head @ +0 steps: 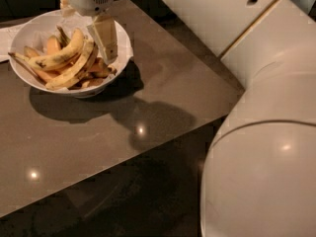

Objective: Pick banana from white bowl

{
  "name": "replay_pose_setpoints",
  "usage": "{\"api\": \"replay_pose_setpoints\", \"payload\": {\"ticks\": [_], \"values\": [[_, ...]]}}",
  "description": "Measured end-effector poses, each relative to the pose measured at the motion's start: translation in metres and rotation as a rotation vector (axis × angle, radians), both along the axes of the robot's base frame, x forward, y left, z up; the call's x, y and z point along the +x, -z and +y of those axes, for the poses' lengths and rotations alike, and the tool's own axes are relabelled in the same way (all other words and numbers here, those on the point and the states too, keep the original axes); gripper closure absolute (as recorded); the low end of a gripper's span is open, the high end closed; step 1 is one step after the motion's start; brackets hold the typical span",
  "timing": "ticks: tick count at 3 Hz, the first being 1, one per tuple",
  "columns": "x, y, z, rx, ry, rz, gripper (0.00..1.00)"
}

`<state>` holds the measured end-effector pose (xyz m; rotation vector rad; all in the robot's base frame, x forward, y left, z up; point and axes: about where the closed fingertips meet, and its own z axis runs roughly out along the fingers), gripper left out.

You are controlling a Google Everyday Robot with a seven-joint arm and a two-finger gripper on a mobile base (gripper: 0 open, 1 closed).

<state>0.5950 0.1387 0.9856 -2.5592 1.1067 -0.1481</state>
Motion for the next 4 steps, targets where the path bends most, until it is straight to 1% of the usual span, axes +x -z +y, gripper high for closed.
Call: {"api": "replay_pose_setpoints", "payload": {"ticks": [1, 3, 4], "values": [[0.003, 0.008, 0.004, -0.020, -0.008, 0.014, 0.22], [0.008, 0.021, 0.010, -0.036, -0.018, 0.046, 0.29], [0.009, 0.031, 0.012, -0.034, -0.017, 0.077, 0.28]]}}
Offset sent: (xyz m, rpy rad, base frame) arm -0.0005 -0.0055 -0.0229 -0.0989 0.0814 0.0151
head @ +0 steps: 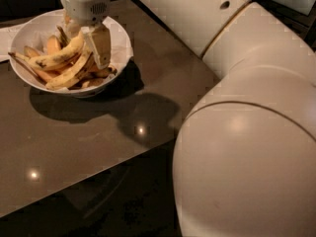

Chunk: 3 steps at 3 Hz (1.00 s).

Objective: Pick banana from white bowl

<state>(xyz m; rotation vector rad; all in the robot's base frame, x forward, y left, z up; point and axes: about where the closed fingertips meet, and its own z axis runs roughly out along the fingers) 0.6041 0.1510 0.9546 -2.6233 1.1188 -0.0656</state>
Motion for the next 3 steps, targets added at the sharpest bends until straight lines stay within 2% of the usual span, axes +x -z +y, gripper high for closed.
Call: {"api": "replay_pose_setpoints", "payload": {"ticks": [3], "values": [[-0.004, 0.023, 0.006, 0.005, 0.016, 0.076, 0.35]]}}
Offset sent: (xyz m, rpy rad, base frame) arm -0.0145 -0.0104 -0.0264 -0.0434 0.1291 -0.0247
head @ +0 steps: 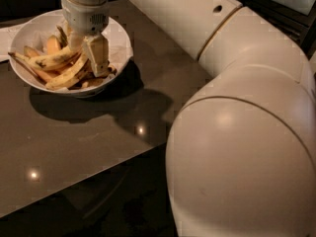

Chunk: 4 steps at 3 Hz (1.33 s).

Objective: Pick banana from white bowl

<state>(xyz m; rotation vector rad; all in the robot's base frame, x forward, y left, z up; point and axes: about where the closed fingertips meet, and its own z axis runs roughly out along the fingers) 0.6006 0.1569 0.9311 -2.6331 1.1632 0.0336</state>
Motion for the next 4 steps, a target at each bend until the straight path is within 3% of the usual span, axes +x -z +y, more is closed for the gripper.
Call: {"api": "replay_pose_setpoints", "payload": {"ticks": [3, 4], "values": [[-0.0067, 0.0079, 0.0026, -0.004, 0.004, 0.030, 0.47], [-0.0078, 0.0106, 0.0051, -0.004, 0.004, 0.042, 0.46]]}}
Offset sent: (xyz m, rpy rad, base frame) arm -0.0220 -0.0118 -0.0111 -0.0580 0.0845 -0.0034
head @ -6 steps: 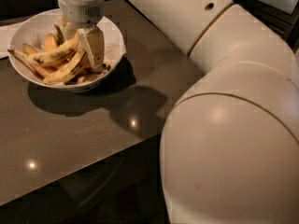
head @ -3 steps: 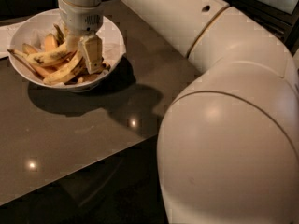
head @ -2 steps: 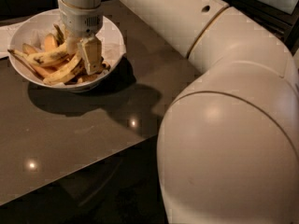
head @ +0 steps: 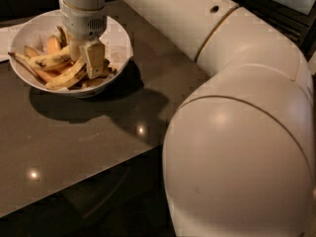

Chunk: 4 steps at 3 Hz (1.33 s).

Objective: Pick banana from white bowl

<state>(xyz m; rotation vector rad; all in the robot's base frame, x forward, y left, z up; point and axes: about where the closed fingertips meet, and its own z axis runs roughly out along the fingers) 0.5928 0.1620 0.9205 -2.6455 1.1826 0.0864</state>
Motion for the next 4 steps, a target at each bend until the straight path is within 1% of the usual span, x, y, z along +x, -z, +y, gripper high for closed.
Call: {"api": "replay_pose_setpoints", "payload": {"ticks": [1, 2, 3, 4], "values": [[0.000, 0.002, 0.000, -0.001, 0.003, 0.008, 0.47], [0.003, 0.002, -0.006, 0.032, 0.043, 0.045, 0.63], [0.007, -0.003, -0.022, 0.078, 0.122, 0.078, 0.86], [0.009, -0.007, -0.014, 0.103, 0.135, 0.074, 1.00]]}}
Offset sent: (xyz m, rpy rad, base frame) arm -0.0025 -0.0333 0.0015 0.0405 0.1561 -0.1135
